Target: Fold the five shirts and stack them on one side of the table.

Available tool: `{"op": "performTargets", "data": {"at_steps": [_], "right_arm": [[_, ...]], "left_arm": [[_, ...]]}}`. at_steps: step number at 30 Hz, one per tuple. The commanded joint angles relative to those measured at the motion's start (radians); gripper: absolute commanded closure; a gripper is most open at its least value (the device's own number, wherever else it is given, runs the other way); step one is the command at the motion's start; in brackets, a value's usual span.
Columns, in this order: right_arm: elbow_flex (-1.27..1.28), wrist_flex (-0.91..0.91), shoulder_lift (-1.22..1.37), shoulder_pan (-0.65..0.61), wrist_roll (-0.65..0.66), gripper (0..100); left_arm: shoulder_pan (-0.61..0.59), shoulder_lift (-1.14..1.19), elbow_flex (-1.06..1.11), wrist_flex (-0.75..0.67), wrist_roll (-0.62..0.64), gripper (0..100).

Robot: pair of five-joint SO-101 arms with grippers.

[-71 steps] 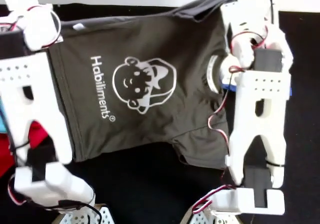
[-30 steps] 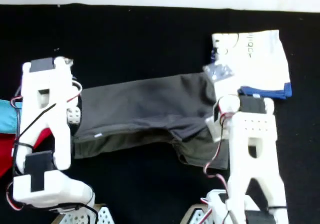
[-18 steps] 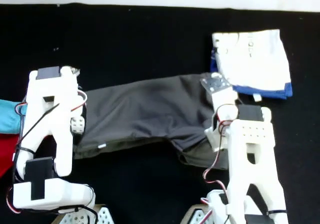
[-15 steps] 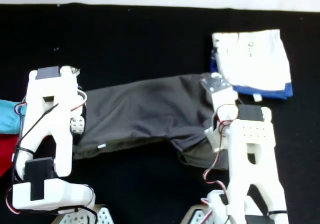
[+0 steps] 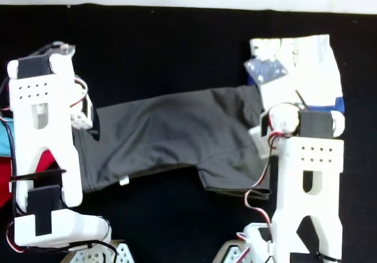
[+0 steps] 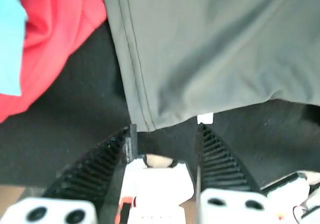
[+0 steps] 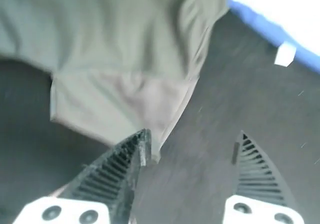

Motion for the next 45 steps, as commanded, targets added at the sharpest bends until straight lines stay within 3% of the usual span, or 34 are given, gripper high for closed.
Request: {"op": "performTargets", "data": {"at_steps": [1,2,6,13,23,31,37,40,45], "right_arm": [[-0.016,-0.16,0.056,-0.064,-0.071,95.2],[-0.008,-0.2,0.091,-0.084,-0.092,99.8],[-0.022,-0.334,0.263,-0.134,-0.161,88.8],[-0.137,-0.519,0.615,-0.156,-0.166,87.8],[-0.473,-0.46,0.967,-0.058,-0.17,87.6],[-0.662,-0.136,0.845,-0.07,-0.17,87.6],[-0.596,-0.079,0.619,-0.074,-0.17,87.6],[-0.522,-0.079,0.498,-0.074,-0.167,87.6],[-0.38,-0.079,0.297,-0.073,-0.163,87.6]], "left_arm": [[0.045,-0.005,-0.031,-0.077,0.08,100],[0.061,0.016,-0.018,-0.109,0.107,97],[0.079,0.16,0.024,-0.244,0.123,99],[-0.027,0.44,0.021,-0.473,0.12,99],[-0.163,0.613,-0.142,-0.505,0.117,99],[-0.134,0.739,-0.42,-0.344,0.118,99],[-0.139,0.739,-0.636,-0.097,0.117,99],[-0.191,0.743,-0.682,0.003,0.095,99],[-0.357,0.751,-0.607,-0.018,-0.077,99]]}}
